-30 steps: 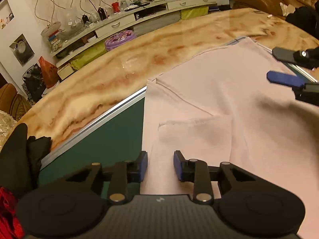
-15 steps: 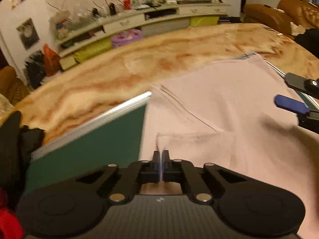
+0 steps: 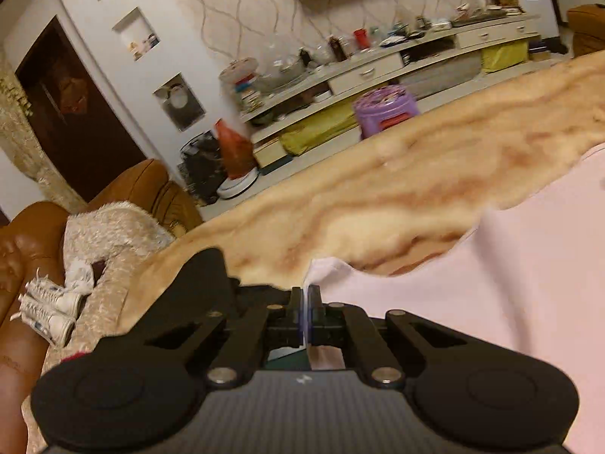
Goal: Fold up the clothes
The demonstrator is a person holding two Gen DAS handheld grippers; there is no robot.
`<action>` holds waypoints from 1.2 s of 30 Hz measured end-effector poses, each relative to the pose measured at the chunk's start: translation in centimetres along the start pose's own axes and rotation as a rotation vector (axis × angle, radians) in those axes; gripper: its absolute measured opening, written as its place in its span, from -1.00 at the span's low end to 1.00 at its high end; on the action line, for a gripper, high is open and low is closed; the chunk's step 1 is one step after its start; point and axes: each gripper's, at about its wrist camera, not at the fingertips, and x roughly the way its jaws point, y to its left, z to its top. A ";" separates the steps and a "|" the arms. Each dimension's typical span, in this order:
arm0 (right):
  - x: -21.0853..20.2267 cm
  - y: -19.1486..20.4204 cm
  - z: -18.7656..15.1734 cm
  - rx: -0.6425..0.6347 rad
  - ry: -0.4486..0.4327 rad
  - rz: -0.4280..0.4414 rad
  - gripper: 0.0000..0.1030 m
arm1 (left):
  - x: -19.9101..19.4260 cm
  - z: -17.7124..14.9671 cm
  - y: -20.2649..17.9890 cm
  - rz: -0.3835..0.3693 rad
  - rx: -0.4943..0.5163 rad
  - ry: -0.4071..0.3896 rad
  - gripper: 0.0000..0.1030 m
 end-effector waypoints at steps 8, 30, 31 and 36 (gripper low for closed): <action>0.1 0.3 -0.2 -0.009 0.016 -0.041 -0.06 | 1.7 -2.0 0.3 0.065 -0.002 0.051 -0.97; 9.0 5.6 12.1 -0.624 0.391 -0.805 -0.06 | 2.7 -4.1 2.1 -0.036 -0.132 0.058 -0.95; 9.7 5.7 11.8 -0.641 0.403 -0.836 -0.06 | 2.7 -4.1 2.1 -0.036 -0.132 0.058 -0.95; 12.0 5.2 11.0 -0.686 0.429 -0.902 -0.11 | 2.8 -4.0 2.2 -0.041 -0.136 0.063 -0.95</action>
